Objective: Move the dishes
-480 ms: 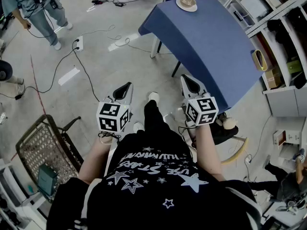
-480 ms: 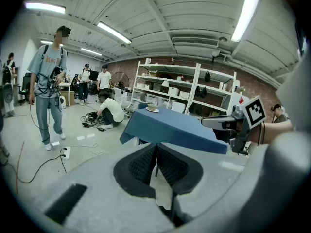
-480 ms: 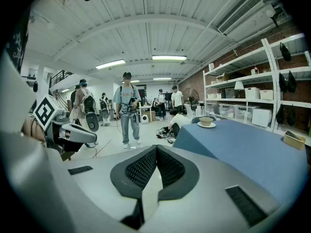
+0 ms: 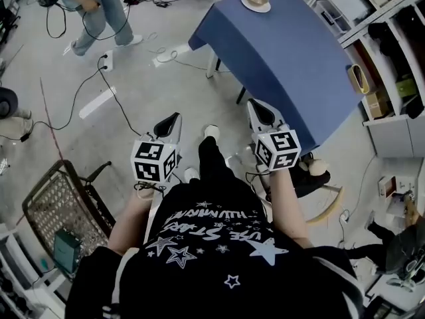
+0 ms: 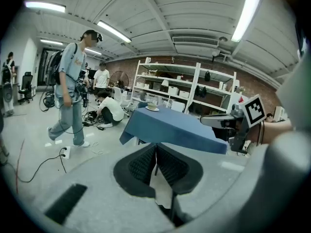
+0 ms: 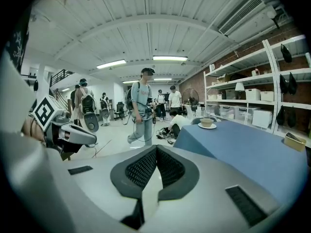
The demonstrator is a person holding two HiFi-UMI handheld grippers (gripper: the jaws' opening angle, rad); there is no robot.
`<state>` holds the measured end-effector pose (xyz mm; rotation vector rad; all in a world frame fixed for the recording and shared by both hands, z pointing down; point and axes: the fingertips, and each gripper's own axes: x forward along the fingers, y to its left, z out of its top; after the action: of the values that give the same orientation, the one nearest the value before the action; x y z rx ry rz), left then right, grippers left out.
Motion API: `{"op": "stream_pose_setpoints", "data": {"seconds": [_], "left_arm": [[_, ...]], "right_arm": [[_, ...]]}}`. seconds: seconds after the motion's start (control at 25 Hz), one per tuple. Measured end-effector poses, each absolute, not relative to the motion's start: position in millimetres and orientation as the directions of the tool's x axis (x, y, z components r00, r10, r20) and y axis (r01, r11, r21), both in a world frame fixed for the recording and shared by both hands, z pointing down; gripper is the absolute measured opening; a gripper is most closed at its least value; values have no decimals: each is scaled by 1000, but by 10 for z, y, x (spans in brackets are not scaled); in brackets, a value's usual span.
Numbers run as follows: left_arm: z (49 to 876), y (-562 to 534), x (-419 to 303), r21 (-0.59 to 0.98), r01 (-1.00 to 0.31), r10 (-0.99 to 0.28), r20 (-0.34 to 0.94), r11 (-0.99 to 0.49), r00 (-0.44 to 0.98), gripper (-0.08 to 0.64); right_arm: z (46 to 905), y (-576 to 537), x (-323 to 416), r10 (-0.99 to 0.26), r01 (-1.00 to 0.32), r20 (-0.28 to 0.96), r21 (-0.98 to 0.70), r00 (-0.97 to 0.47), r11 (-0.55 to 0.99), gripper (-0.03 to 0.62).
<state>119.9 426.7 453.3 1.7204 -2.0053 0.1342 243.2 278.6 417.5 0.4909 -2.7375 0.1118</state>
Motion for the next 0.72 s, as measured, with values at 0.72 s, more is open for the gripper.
{"op": "stream_pose_setpoints", "data": {"seconds": [0.72], "left_arm": [[4477,3487,774,241,-955,-911,407,171,-61,21]], "right_arm": [[4118,1968,2110,-362,-409,288,-123,-887,904,194]]}}
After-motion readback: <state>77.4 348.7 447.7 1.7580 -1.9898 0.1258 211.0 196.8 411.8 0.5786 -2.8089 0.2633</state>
